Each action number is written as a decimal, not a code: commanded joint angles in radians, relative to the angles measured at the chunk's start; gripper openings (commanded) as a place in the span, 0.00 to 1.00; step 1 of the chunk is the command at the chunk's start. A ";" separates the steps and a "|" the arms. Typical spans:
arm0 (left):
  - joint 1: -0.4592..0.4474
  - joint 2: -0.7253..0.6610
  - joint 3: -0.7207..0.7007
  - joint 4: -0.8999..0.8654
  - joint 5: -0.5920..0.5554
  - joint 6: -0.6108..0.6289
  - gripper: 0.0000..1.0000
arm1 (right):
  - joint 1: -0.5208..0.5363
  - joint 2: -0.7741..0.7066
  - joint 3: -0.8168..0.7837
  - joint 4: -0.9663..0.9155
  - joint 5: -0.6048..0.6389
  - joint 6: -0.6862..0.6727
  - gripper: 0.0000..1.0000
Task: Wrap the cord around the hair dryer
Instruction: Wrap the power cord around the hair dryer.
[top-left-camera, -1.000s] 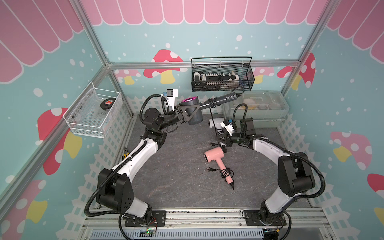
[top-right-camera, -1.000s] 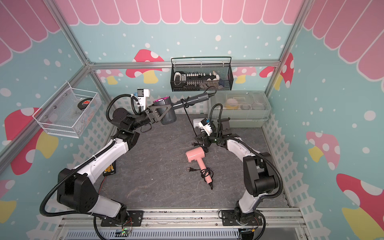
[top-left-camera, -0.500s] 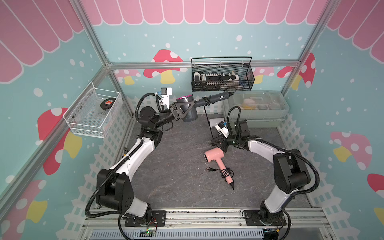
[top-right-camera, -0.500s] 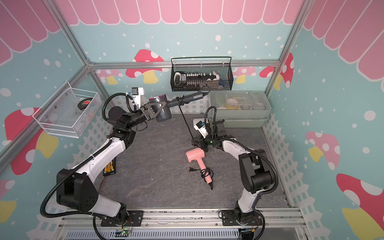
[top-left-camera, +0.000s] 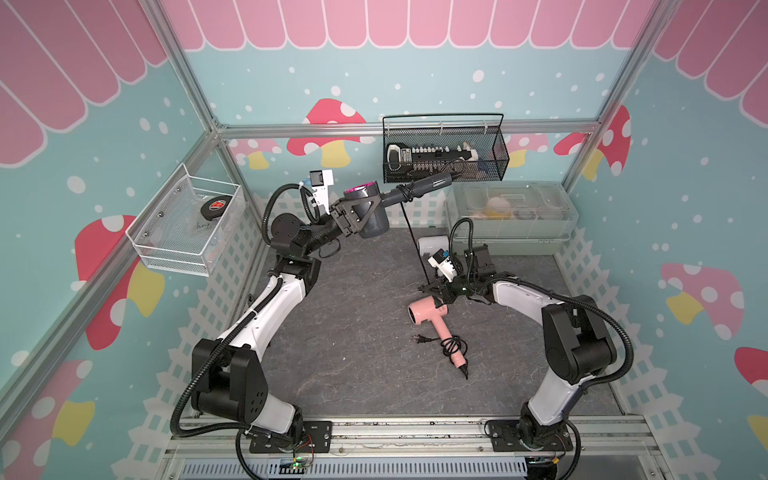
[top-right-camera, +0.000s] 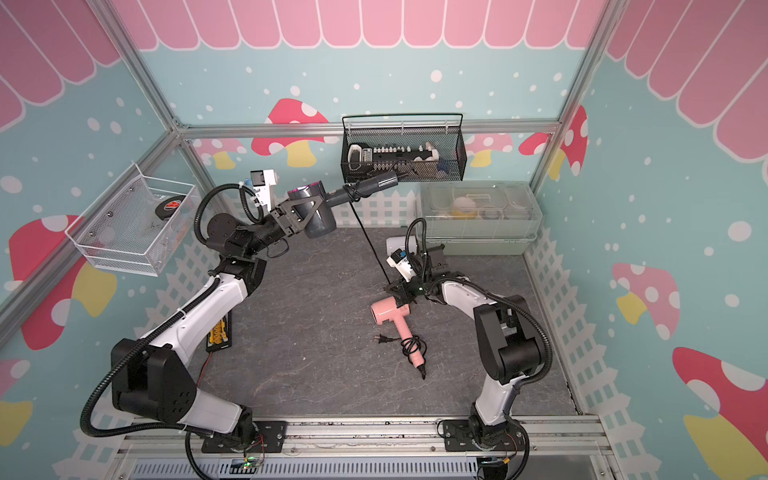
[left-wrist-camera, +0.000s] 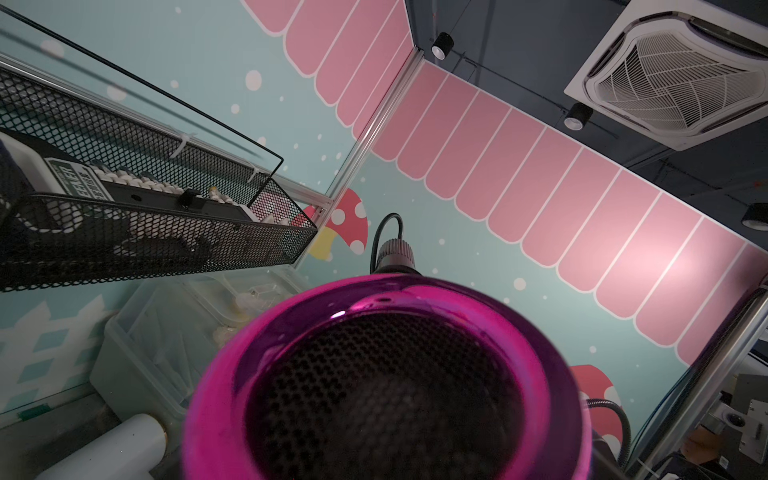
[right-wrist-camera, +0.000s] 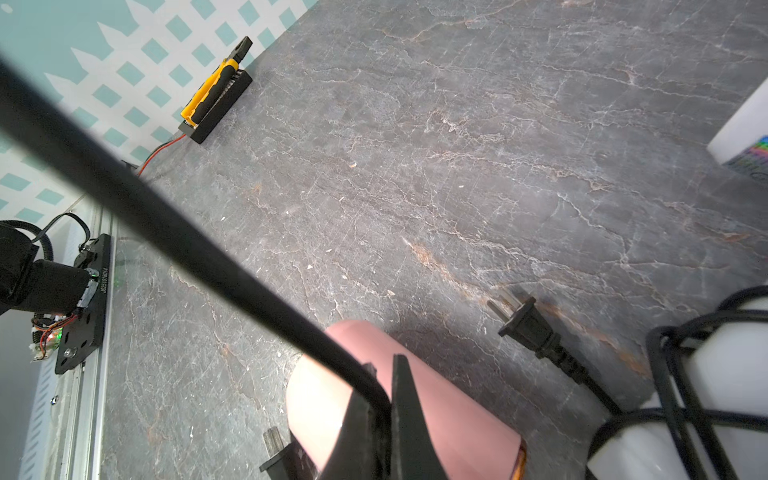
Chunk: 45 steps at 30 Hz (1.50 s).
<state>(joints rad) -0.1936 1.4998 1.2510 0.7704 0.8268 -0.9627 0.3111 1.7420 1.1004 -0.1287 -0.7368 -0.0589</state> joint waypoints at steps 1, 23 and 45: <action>0.038 -0.097 0.026 0.099 -0.155 0.083 0.00 | 0.023 -0.048 -0.024 -0.180 0.099 -0.041 0.00; 0.006 -0.150 -0.037 -0.721 -0.228 0.687 0.00 | 0.281 -0.442 0.599 -0.902 0.430 -0.258 0.00; -0.310 -0.262 -0.253 -0.657 0.140 0.680 0.00 | 0.068 -0.042 1.144 -1.041 0.543 -0.522 0.00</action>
<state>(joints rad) -0.5037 1.3052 1.0279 -0.0528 0.8097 -0.2333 0.4408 1.6466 2.2242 -1.1599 -0.1318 -0.5335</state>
